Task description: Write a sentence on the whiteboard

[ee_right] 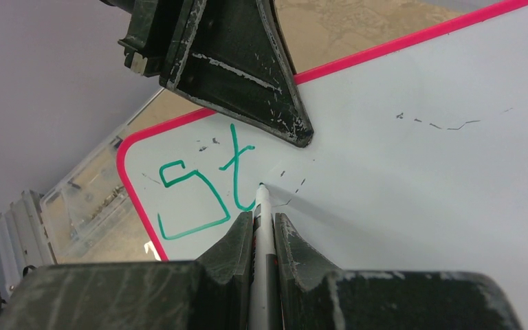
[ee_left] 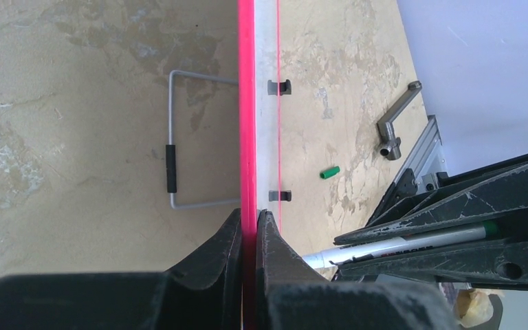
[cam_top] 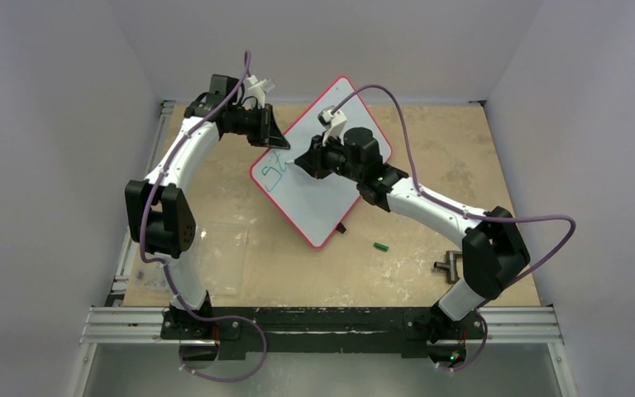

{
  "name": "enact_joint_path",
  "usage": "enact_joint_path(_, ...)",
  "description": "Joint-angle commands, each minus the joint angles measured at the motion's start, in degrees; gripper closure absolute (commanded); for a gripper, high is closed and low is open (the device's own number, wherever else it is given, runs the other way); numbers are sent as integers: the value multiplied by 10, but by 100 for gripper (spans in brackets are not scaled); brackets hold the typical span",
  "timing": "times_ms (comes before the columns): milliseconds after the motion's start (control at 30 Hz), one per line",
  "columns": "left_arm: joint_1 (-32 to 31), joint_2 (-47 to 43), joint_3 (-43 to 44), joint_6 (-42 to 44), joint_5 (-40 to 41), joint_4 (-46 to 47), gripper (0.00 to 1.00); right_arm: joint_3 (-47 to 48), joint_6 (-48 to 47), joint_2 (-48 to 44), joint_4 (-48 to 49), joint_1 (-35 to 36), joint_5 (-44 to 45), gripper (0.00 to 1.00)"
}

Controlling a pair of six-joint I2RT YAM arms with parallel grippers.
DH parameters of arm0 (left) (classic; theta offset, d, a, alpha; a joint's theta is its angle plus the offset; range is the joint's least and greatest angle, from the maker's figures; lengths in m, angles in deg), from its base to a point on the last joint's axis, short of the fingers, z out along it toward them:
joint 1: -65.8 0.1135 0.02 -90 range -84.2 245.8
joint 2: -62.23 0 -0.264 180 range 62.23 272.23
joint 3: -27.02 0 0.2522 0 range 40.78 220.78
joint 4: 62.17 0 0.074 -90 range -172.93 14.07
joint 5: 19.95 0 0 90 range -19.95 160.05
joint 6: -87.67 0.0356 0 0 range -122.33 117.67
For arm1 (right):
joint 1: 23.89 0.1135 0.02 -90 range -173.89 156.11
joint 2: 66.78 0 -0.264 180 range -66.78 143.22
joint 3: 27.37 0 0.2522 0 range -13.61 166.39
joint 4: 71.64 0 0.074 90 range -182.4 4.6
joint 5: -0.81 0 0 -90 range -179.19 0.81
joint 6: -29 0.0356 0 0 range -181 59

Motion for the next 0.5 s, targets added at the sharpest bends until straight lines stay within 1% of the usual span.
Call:
enact_joint_path(0,-26,-21,-4,56,4,-18,100,23,-7,-9,0,1,15,100)
enact_joint_path(133,-27,-24,-5,56,4,-18,100,8,3,-41,6,0,14,100)
enact_joint_path(300,-33,-30,-7,56,8,-18,100,-24,7,-84,12,0,36,100)
enact_joint_path(467,-45,-32,-6,51,34,-23,100,-54,7,-107,22,-1,47,100)
